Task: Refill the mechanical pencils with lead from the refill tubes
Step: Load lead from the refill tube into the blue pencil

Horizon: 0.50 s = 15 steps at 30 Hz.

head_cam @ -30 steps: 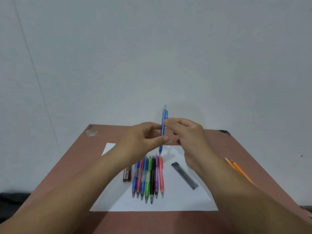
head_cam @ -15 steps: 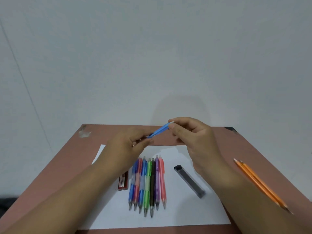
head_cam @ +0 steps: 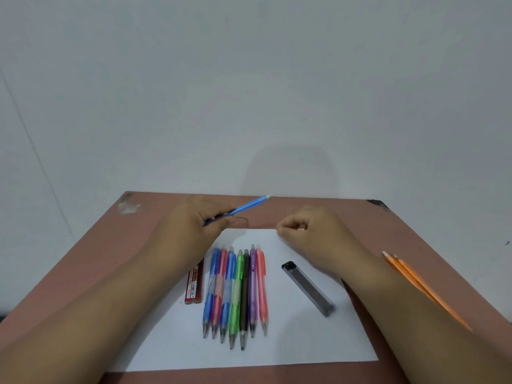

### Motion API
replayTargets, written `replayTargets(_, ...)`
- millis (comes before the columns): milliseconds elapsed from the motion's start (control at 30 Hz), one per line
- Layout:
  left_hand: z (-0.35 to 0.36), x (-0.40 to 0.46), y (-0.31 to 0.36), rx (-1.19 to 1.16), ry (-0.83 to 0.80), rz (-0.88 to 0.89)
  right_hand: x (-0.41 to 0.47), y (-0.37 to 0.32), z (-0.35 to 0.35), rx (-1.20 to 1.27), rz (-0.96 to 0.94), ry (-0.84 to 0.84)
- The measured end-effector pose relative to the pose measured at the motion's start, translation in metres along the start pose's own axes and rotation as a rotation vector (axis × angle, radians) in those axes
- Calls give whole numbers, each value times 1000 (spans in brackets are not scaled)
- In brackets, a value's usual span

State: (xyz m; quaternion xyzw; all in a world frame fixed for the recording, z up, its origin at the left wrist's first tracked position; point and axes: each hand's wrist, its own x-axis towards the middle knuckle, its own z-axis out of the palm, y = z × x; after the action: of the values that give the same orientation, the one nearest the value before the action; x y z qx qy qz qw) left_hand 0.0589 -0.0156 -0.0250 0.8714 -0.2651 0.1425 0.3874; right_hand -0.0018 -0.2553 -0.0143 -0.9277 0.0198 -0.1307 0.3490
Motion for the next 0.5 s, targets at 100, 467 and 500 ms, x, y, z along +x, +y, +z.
replayTargets(100,0,0,1,-32,-4,-8,1,5,4,-60,6,-70)
replayTargets(467,1,0,4,-76,-40,65,-1,5,1,-42,55,-70)
replayTargets(500,0,1,3,-71,-49,61,-2,3,-1,-37,54,-54)
